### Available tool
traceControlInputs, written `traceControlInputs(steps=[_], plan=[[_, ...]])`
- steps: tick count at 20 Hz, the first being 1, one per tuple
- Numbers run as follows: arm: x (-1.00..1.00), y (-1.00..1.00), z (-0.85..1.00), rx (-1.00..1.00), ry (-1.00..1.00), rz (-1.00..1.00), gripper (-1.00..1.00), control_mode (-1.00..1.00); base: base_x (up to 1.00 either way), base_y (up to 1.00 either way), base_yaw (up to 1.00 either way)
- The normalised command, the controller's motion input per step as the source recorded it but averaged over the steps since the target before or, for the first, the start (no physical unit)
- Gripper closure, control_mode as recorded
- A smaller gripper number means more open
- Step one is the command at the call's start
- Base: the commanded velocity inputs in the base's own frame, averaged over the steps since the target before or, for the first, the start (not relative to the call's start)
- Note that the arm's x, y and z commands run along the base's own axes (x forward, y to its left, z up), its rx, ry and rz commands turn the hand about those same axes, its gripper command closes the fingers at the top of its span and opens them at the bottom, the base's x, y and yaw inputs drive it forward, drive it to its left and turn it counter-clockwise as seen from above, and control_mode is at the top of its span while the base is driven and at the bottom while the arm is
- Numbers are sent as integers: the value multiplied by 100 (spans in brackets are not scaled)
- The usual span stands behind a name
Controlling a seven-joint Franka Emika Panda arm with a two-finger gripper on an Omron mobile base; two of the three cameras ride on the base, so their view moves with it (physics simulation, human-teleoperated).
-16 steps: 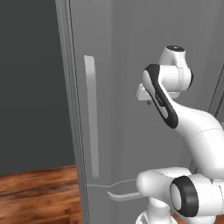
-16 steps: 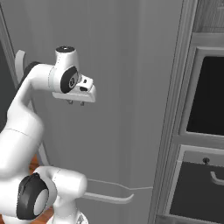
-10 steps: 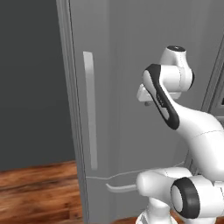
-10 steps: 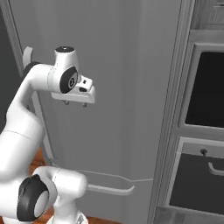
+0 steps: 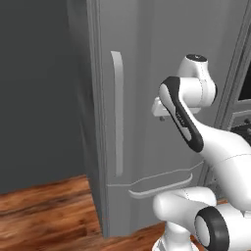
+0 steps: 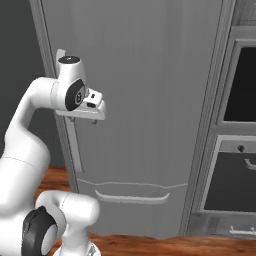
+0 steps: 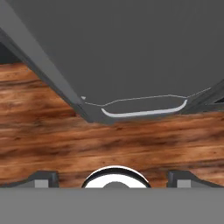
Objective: Gather the corn and cucumber from the fridge and place them on a tray on the dining counter. Then gather the steak and fish from the fridge and place them on the other tray.
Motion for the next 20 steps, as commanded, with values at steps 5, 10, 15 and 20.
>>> traceControlInputs(steps=[5,10,15,20], plan=[[0,0,0,0,0,0,-100,100,-17,54,-44],[0,0,0,0,0,0,-100,100,-3,67,-47],[0,0,0,0,0,0,-100,100,-9,71,-46],[0,0,0,0,0,0,-100,100,-5,67,-41]])
